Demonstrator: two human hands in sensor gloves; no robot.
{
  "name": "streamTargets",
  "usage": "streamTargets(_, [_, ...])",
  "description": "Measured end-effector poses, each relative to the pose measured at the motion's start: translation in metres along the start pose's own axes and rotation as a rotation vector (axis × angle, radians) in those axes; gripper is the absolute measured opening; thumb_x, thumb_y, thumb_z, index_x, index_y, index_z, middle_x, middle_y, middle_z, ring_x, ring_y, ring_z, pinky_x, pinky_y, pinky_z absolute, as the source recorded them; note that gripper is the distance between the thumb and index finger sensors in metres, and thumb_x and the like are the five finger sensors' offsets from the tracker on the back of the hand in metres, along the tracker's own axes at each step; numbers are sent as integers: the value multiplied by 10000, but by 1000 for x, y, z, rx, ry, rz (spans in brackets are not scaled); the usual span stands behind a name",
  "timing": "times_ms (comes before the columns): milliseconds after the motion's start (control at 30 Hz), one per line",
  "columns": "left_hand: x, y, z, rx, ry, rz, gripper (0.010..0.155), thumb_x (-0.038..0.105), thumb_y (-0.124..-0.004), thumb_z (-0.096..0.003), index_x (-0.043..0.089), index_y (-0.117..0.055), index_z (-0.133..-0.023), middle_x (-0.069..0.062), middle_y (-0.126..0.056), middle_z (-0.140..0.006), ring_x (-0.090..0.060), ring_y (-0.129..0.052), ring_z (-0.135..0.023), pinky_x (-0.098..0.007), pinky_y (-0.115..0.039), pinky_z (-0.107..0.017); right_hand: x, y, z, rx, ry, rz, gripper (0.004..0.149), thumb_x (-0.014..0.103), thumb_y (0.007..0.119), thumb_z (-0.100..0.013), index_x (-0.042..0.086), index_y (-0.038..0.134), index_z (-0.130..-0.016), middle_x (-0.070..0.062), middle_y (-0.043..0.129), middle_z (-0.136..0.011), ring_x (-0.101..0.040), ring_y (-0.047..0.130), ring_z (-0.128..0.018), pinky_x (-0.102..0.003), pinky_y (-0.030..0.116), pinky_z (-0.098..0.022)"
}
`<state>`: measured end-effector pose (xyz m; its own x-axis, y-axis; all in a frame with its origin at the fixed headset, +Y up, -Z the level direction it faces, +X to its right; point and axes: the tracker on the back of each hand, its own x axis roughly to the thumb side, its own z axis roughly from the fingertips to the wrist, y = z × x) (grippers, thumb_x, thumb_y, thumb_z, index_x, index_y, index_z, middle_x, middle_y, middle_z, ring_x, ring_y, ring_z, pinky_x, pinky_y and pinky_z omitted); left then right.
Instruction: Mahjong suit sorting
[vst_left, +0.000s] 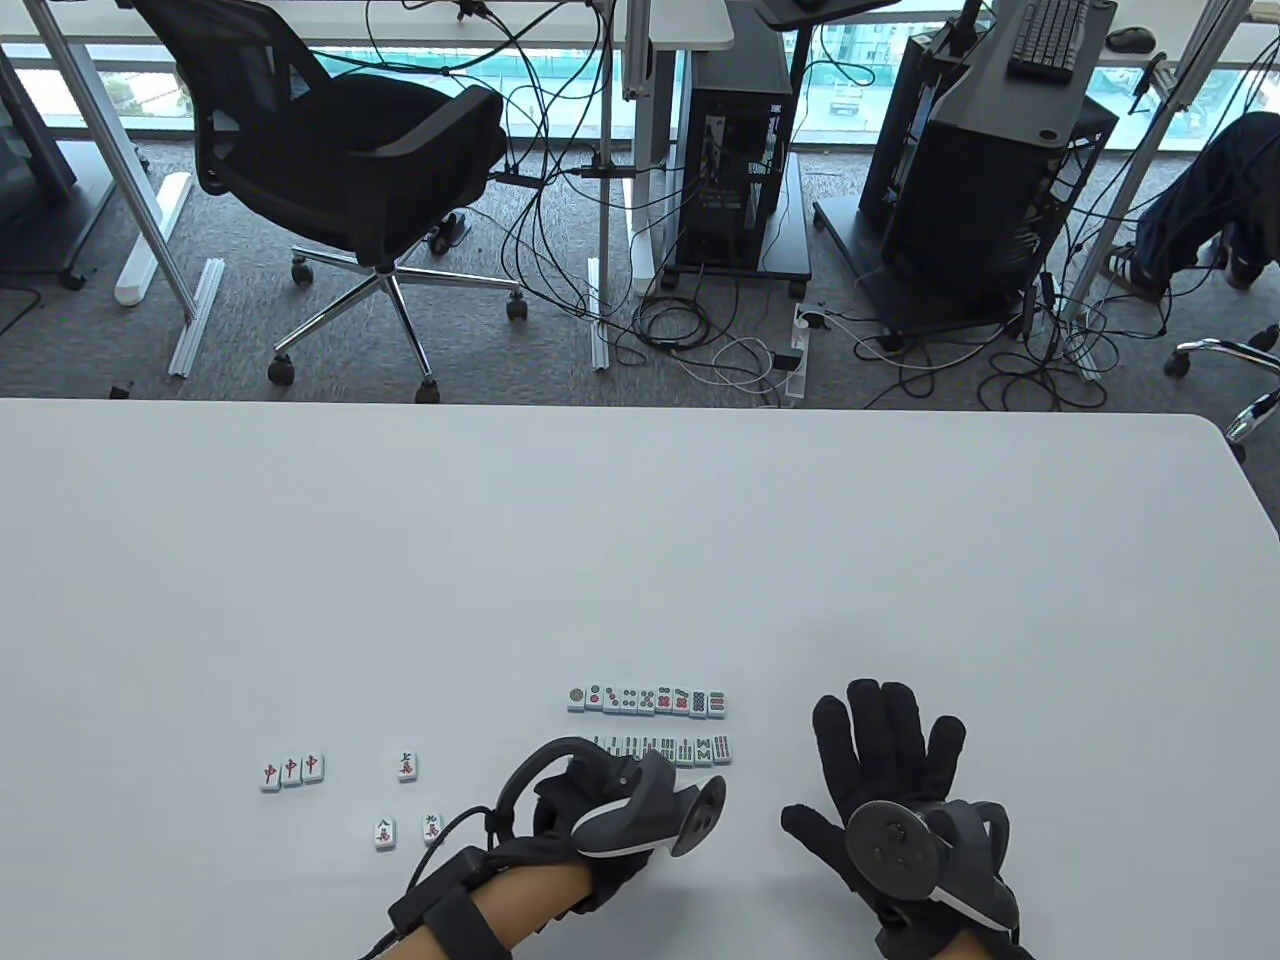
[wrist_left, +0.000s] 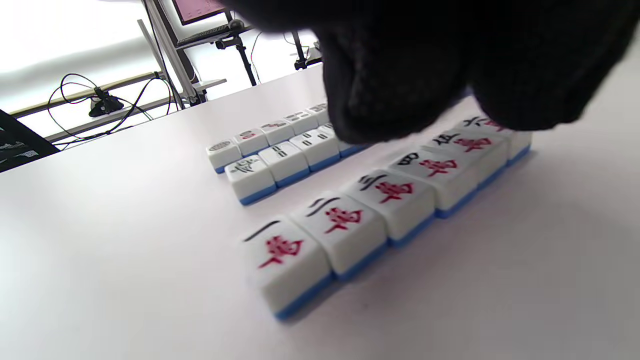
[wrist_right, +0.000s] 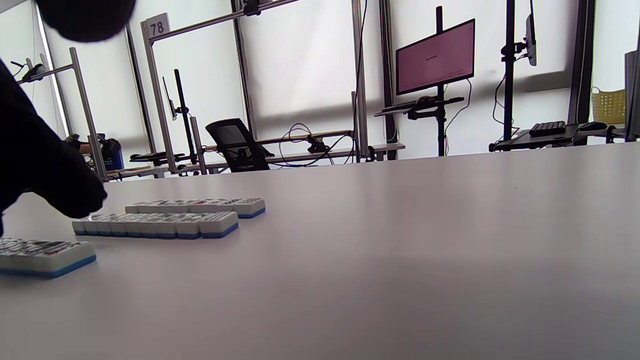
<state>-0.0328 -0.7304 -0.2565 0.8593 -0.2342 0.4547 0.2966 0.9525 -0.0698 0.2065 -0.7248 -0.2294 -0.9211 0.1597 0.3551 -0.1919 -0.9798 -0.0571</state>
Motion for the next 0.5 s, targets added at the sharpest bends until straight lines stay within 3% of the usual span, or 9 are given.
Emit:
streamTargets(100, [-41,3,14,38,50,44,668,544,-901,-248,212,-831,-823,135,-1010,-385,-34,-931,-43,-304,-846,-128,1,0,0,4,-3,5,914,636,594,-467,232,29,-1060,-148,-34,-1128,-443,-53,-993,-771,89,-655])
streamTargets(233, [-98,-1,32,39,213,86,639,514,-905,-258,208,-840,-815,128,-1013,-374,-42,-929,-35,-311,-844,-123,2,1,0,7,-7,10,913,636,595,-466,231,32,-1061,-149,-32,-1128,-443,-50,-994,-771,91,-656])
streamTargets(500, [-182,-48,58,-124,443,70,643,510,-912,-253,216,-837,-819,129,-1012,-382,-43,-932,-44,-311,-846,-131,2,1,-1,7,-3,15,912,635,595,-466,232,32,-1060,-149,-30,-1127,-443,-49,-993,-771,91,-656])
